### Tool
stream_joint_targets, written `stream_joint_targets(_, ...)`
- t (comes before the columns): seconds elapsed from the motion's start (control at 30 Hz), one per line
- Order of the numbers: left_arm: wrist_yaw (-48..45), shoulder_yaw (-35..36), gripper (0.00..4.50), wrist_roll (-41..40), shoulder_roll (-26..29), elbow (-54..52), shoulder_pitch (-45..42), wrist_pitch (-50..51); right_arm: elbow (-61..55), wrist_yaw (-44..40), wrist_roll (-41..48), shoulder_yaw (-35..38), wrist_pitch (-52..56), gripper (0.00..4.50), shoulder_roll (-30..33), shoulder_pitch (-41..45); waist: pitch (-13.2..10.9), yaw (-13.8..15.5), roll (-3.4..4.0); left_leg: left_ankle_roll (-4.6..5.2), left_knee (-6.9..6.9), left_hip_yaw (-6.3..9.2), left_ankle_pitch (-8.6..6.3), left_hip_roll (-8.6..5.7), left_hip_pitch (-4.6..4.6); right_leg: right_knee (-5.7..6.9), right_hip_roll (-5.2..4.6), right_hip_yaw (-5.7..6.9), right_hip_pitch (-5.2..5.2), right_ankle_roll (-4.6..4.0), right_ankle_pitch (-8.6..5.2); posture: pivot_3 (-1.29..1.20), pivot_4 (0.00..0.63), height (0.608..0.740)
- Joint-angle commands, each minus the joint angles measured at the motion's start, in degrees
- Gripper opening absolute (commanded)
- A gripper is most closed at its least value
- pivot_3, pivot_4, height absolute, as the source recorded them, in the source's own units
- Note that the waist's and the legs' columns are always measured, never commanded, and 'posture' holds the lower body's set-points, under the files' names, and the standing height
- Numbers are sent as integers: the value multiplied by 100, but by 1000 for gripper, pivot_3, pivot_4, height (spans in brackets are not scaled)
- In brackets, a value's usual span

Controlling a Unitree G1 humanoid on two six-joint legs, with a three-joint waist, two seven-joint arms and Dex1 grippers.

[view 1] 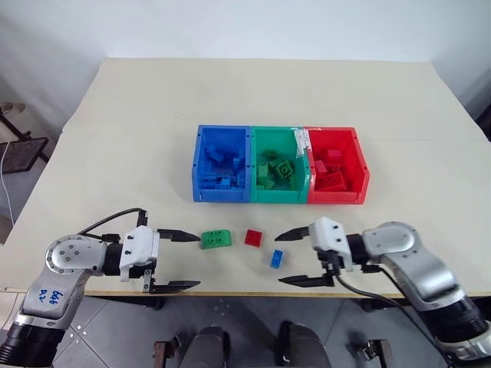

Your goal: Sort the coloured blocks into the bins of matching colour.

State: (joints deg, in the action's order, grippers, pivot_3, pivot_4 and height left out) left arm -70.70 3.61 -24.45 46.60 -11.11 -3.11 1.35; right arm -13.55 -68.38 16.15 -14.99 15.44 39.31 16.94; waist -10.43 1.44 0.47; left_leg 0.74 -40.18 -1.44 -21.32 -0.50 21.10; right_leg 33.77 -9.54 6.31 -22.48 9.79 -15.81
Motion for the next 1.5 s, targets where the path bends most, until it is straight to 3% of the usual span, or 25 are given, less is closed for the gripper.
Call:
stream_joint_targets(0.03,52,128,4500,-76,33,-237,-45,10,253,222,-413,-214,-330,4091,-146,6,0,-16,0,0,1,-1,0,0,1,1,0,0,-2,0,0,0,150,740)
stream_joint_targets(0.3,272,290,4500,-191,-24,-334,-21,186,289,84,-297,-36,-461,1523,-53,-67,0,-23,0,0,3,-5,0,1,-1,3,1,0,-5,0,0,0,150,740)
stream_joint_targets(0.43,598,423,4500,-277,-193,-382,-85,320,215,129,58,210,-368,1501,-265,205,0,-28,0,0,3,-5,0,2,0,2,1,0,-5,0,0,0,150,740)
stream_joint_targets(0.6,1160,998,4500,-556,-279,-458,-55,760,313,1469,157,433,901,1501,-1314,1763,0,-180,2,-5,2,-5,2,10,-3,12,6,-1,-12,-6,1,0,150,740)
stream_joint_targets(0.73,1275,1264,4500,-424,-248,-436,266,758,1313,2135,-199,277,1029,1501,-2111,2910,0,-278,3,-19,17,-2,-4,19,-8,24,14,16,-22,-12,-1,0,150,740)
stream_joint_targets(0.9,1450,1508,4500,-389,-281,-594,713,762,2978,2507,-672,231,260,1501,-2726,3819,1,-334,2,-20,21,11,-9,16,-2,28,13,38,-22,-12,0,0,150,740)
stream_joint_targets(1.07,1586,1515,4500,-391,-299,-705,785,798,3401,2363,-497,491,-51,3230,-2906,3945,0,-341,3,-21,22,14,-9,19,-2,28,13,46,-22,-12,0,0,150,740)
stream_joint_targets(1.2,1645,1506,4500,-390,-289,-697,769,821,3100,2065,-283,686,-8,4471,-2676,3723,0,-341,3,-21,21,13,-9,19,-3,28,13,45,-22,-12,0,0,150,740)
stream_joint_targets(1.5,1456,1716,4500,-311,-47,126,443,768,1342,-337,598,1370,-1019,4471,-601,1376,-1,-296,4,-20,22,7,-10,17,-1,5,12,50,-11,-12,0,0,150,740)
